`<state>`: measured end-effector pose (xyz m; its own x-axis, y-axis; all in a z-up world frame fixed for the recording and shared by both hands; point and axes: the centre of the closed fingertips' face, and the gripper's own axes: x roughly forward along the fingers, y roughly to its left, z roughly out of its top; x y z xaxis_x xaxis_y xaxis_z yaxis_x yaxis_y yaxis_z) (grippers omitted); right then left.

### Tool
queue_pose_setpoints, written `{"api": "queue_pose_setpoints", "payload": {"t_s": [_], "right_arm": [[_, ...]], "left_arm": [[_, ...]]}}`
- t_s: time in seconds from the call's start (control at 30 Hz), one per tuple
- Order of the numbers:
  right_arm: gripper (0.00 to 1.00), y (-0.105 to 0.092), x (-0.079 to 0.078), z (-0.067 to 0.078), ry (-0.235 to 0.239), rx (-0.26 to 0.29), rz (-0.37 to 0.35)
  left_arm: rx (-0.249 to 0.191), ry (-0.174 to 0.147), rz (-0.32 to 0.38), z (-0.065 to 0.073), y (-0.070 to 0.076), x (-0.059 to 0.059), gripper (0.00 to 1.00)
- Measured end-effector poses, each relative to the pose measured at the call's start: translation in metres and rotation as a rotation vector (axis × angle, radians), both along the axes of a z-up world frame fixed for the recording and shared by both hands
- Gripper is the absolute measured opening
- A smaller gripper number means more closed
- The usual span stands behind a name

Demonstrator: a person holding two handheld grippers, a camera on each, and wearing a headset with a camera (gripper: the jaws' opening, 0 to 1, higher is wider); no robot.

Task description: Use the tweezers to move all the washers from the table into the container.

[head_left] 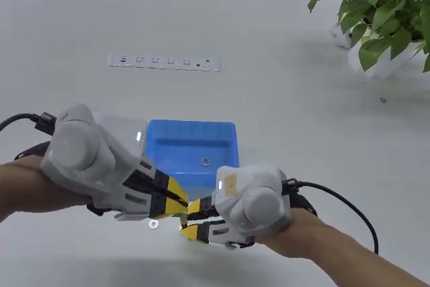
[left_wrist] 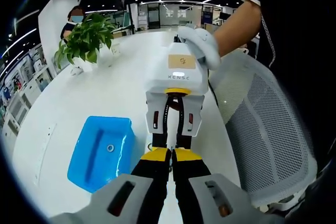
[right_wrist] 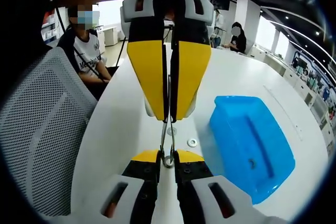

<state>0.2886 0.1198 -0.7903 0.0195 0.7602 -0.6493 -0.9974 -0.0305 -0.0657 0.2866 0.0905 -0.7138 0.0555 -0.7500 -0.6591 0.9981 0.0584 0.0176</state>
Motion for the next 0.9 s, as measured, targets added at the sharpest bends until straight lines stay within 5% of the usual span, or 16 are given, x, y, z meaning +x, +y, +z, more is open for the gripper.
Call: {"api": "queue_pose_setpoints", "payload": {"t_s": [0.9], "right_arm": [[0.12, 0.0006, -0.0045, -0.0029, 0.005, -0.001, 0.004]], "left_arm": [[-0.005, 0.014, -0.001, -0.0024, 0.0, -0.0012, 0.05]]}}
